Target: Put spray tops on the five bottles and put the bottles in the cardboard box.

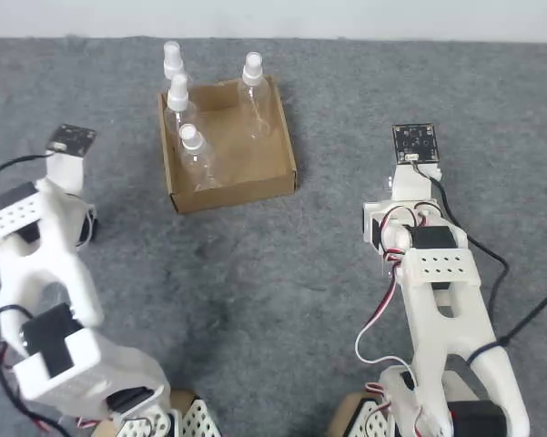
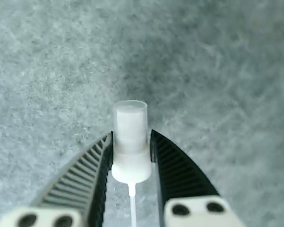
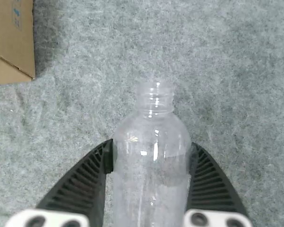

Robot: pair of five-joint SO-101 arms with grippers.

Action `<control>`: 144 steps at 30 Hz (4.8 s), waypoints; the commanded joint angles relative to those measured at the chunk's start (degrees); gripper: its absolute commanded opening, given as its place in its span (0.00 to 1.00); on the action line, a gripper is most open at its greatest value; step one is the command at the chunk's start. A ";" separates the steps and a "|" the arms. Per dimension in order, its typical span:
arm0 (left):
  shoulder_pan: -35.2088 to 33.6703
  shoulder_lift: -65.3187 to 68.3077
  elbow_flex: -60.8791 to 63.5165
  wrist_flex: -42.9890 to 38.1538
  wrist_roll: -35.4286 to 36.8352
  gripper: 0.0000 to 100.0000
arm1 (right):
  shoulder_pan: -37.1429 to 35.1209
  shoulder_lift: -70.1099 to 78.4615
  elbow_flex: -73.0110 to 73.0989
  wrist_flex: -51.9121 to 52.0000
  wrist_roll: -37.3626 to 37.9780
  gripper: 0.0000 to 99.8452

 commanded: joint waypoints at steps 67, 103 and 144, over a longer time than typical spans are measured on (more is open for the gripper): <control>-0.09 -35.43 0.04 -3.34 69.54 0.01 | 0.57 -2.51 -1.32 -1.27 -0.09 0.12; 6.95 -35.52 -5.85 0.79 83.43 0.01 | -1.19 -11.21 1.05 2.07 -0.09 0.12; 27.25 -52.75 -6.73 7.56 89.93 0.01 | -9.89 -23.25 5.54 5.93 0.00 0.12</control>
